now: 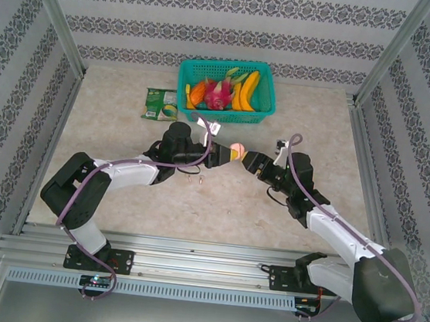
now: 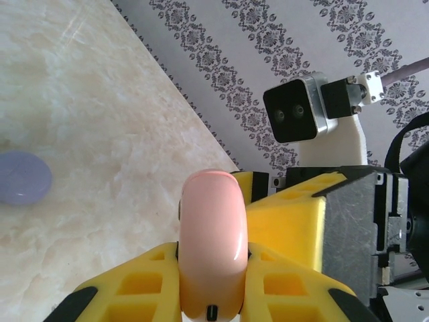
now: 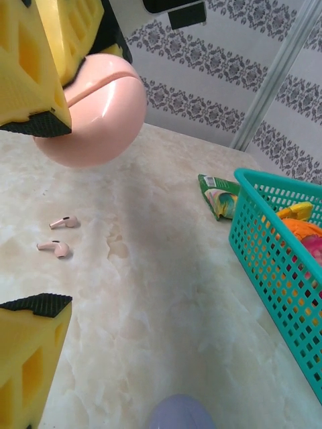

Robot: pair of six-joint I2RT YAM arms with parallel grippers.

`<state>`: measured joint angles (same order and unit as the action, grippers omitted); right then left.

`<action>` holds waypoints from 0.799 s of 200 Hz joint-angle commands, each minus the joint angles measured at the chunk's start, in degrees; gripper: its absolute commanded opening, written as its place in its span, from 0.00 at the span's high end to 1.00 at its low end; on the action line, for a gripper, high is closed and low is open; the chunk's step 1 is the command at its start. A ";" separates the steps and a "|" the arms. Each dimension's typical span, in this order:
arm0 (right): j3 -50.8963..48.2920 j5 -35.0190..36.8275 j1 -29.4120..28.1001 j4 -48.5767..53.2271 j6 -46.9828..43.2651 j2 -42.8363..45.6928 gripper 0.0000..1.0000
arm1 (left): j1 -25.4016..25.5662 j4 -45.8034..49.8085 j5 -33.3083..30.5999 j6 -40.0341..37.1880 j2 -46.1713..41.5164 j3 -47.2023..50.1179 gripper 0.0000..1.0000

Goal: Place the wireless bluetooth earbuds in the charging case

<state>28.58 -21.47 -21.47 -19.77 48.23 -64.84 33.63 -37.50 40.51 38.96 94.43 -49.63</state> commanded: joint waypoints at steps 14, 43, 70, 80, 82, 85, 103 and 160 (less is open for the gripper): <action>1.73 0.36 0.82 -2.55 0.81 -3.46 0.36 | -0.49 -2.34 2.52 -0.86 -2.64 1.41 0.92; 3.64 -0.14 0.90 -2.82 0.81 -5.87 0.36 | -0.46 -3.54 2.72 -0.42 -3.35 2.64 0.92; 3.91 -0.91 1.07 -2.30 0.68 -6.62 0.37 | -0.49 -3.04 2.51 -0.81 -4.06 3.10 0.92; 3.15 -0.85 1.32 -2.25 0.88 -5.66 0.37 | -0.51 -2.86 2.21 -1.15 -4.34 3.45 0.92; 2.95 -0.85 1.38 -2.19 0.94 -5.41 0.37 | -0.50 -2.85 2.14 -1.16 -4.41 3.45 0.92; 2.70 -0.84 1.49 -2.07 1.05 -4.97 0.37 | -0.49 -2.77 2.00 -1.25 -4.52 3.50 0.92; 0.69 -0.80 1.93 -1.79 1.73 -1.49 0.37 | -0.74 -2.90 1.71 -1.45 -4.89 4.14 0.92; -0.55 -5.64 1.40 -4.13 1.47 1.67 0.36 | -1.93 -10.96 1.77 3.73 -3.30 5.39 0.93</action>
<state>28.62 -23.86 -19.99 -20.67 49.58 -62.81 32.84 -40.40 41.80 39.79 91.22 -45.06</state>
